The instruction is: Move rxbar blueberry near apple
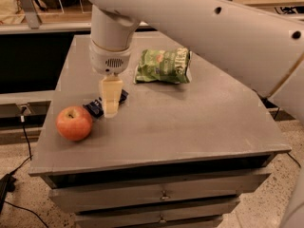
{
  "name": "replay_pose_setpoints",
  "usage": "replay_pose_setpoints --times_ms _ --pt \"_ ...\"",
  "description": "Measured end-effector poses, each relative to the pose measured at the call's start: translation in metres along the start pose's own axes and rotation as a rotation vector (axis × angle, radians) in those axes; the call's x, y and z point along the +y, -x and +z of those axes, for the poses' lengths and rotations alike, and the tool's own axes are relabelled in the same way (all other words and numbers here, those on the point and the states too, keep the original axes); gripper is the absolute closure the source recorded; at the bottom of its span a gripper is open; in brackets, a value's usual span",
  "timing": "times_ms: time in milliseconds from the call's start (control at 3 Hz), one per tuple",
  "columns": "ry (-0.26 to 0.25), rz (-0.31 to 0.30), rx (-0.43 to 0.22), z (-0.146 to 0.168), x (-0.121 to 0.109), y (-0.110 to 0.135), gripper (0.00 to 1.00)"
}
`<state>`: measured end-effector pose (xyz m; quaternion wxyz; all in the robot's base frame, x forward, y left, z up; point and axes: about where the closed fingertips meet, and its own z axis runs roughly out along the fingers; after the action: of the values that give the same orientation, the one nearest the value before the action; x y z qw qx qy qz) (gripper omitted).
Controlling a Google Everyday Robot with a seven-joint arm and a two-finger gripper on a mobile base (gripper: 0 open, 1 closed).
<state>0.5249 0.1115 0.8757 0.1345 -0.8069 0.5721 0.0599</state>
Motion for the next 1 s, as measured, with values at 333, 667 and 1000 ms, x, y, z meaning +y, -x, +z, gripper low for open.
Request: replay_pose_setpoints --times_ms 333,667,1000 --pt "-0.008 -0.002 -0.006 -0.001 0.002 -0.001 0.00" --pt "-0.087 -0.026 -0.067 -0.008 0.022 -0.012 0.00" --pt "-0.192 -0.014 -0.134 -0.026 0.068 -0.018 0.00"
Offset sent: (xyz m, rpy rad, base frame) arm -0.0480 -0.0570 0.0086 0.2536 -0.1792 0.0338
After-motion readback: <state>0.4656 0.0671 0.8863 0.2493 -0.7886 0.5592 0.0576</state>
